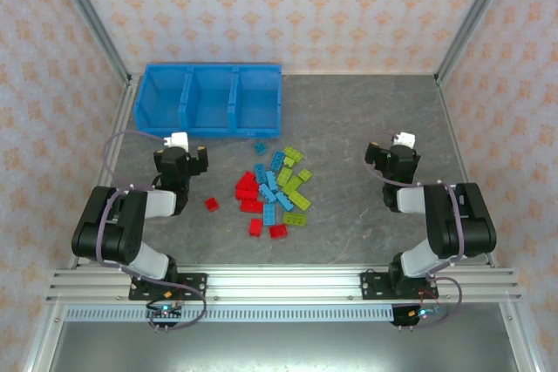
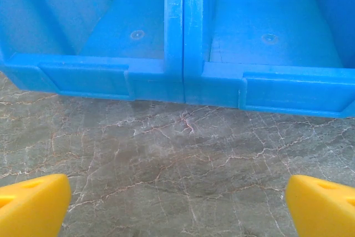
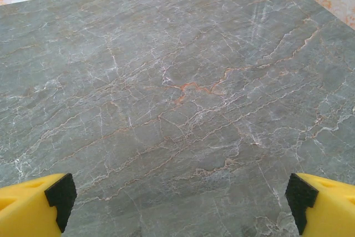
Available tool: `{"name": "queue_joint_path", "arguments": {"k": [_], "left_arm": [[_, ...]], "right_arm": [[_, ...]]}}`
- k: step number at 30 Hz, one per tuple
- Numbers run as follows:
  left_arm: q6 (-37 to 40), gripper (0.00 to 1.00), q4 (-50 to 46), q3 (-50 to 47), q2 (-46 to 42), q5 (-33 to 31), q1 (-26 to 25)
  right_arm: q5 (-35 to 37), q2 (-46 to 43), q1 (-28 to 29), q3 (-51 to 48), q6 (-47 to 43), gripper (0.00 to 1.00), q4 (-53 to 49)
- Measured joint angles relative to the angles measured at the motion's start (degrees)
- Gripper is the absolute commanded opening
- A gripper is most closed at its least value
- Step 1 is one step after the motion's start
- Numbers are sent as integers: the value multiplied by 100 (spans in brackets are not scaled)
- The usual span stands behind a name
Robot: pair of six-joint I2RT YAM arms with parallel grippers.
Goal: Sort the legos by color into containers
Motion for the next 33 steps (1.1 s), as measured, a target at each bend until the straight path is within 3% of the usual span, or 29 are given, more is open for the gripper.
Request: {"name": "queue_joint_path", "arguments": {"k": [20, 26, 30, 33], "left_arm": [[0, 100, 0, 0, 0, 0, 0], [-15, 100, -70, 39, -15, -79, -4], [-103, 100, -721, 374, -317, -337, -116], [-195, 100, -1226, 568, -802, -457, -210]], "right_arm": [[20, -35, 0, 2, 2, 99, -42], [516, -1427, 127, 905, 686, 100, -2352], [341, -2494, 223, 1810, 1508, 100, -3738], [-42, -2647, 400, 2433, 2039, 100, -4739]]}}
